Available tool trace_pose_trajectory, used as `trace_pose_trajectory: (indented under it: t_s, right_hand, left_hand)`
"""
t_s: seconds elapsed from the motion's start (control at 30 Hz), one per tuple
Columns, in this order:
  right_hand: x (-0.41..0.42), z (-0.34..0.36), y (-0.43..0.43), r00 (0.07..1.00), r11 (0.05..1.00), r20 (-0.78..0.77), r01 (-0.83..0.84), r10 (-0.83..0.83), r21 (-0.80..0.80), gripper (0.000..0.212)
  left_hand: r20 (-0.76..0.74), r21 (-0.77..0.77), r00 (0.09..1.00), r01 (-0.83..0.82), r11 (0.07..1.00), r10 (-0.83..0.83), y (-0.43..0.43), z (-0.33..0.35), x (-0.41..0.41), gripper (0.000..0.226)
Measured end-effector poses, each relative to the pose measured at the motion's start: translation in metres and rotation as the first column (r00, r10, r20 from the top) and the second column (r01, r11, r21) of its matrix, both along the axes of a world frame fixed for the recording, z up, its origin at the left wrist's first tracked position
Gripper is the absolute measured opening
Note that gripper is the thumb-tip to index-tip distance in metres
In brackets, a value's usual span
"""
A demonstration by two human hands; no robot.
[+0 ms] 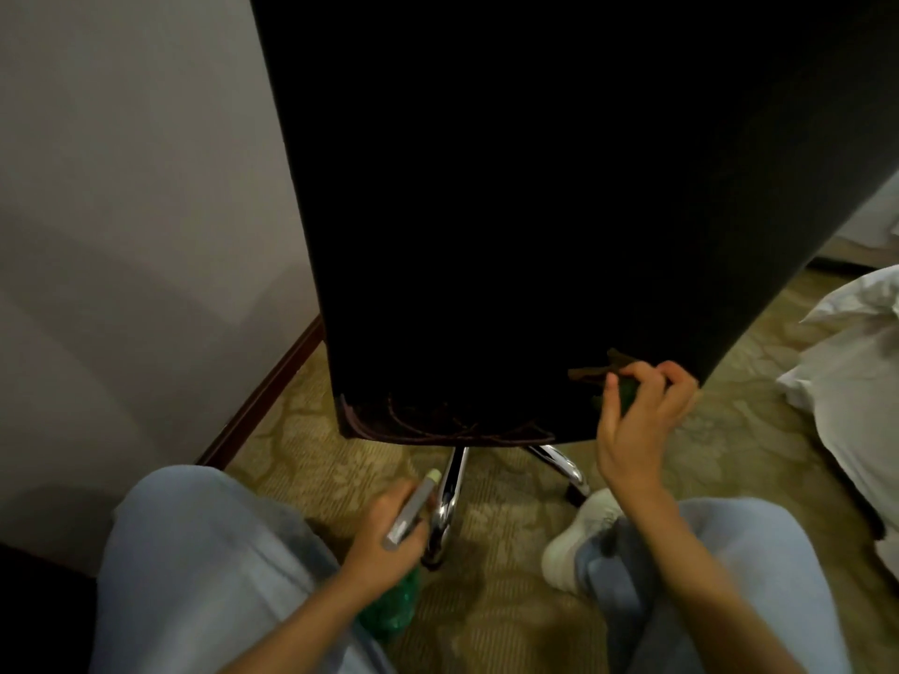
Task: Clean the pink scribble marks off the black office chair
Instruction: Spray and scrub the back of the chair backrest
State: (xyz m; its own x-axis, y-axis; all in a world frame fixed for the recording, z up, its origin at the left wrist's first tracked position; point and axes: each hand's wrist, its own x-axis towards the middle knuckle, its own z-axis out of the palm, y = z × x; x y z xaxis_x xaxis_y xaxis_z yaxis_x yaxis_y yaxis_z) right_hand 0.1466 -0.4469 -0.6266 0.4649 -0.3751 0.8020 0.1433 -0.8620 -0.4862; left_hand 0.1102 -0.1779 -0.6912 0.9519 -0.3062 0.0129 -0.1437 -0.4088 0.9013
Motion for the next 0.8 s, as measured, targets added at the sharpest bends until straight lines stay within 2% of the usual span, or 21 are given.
trace_pose_trajectory:
  t_s: [0.07,0.17,0.23,0.3,0.57,0.8]
  right_hand:
    - [-0.005,0.018,-0.005,0.999,1.000,0.035,0.005,-0.006,0.019,0.015]
    - [-0.012,0.038,-0.008,0.998,1.000,0.068,-0.008,0.007,0.013,0.015]
    - [-0.014,0.047,-0.006,0.996,0.999,0.081,-0.029,0.028,0.019,0.015]
    - [-0.013,0.051,-0.001,0.996,0.999,0.084,-0.036,0.034,0.013,0.016]
    - [-0.003,0.049,0.039,0.983,0.987,0.098,-0.152,0.156,-0.045,0.016]
    - [0.003,0.050,0.075,0.963,0.961,0.089,-0.240,0.254,-0.139,0.018]
  left_hand:
    - [-0.062,0.008,0.998,0.010,1.000,-0.010,-0.010,-0.008,-0.006,0.015]
    - [-0.121,0.035,0.992,-0.014,0.999,0.018,-0.011,-0.017,-0.011,0.032]
    - [-0.115,0.029,0.990,-0.078,0.997,0.081,-0.006,-0.017,-0.011,0.037]
    - [-0.084,0.053,0.974,-0.206,0.977,0.210,0.002,-0.015,-0.010,0.039]
    - [-0.026,0.058,0.858,-0.512,0.857,0.514,0.026,-0.012,-0.003,0.037]
    - [-0.024,0.021,0.800,-0.599,0.801,0.599,0.028,0.003,0.000,0.042]
